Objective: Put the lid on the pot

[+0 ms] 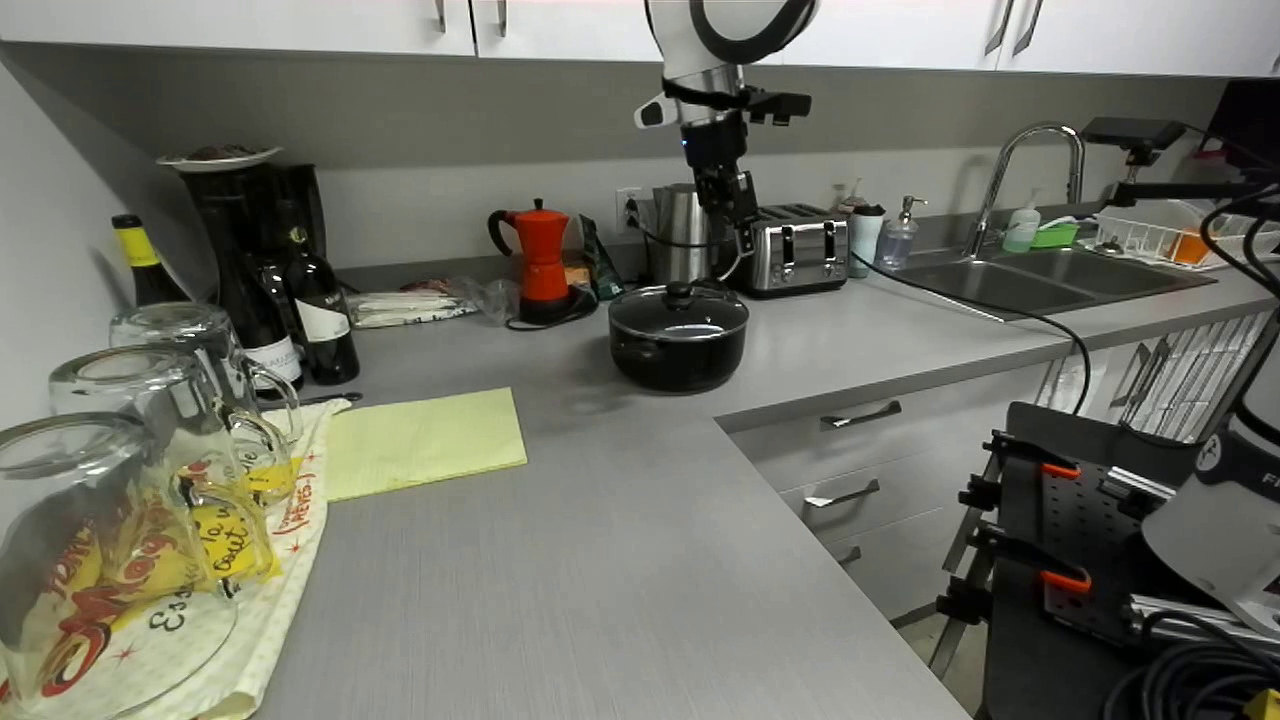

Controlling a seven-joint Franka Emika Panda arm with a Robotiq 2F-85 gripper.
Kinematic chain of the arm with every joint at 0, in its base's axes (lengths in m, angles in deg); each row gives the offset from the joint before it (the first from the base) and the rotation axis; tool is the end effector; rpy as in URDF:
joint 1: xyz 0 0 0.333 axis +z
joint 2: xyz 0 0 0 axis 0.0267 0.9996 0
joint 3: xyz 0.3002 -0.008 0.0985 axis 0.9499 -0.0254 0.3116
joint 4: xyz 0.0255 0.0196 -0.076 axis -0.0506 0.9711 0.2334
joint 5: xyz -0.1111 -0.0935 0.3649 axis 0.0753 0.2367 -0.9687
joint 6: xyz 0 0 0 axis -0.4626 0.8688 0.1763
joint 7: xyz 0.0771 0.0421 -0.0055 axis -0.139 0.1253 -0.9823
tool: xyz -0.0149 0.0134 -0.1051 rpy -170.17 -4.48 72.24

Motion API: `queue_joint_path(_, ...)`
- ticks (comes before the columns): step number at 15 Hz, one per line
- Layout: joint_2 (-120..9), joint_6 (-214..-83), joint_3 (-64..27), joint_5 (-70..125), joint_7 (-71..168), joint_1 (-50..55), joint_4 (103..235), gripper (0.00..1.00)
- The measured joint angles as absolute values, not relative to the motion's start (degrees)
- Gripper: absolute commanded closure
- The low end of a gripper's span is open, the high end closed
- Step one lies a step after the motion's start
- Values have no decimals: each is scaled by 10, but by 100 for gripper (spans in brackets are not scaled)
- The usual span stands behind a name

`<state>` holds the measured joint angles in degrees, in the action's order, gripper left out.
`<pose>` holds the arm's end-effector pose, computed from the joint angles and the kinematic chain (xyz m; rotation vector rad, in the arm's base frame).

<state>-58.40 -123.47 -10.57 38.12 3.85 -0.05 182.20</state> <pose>0.5987 0.0032 0.3866 2.7324 1.2175 -0.3366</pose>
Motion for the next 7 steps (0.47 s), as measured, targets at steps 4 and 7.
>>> queue_joint_path(4,-666,-1282,-106,380,39,0,1947,0)
queue_joint_path(7,-721,-1321,-108,379,39,0,2037,0)
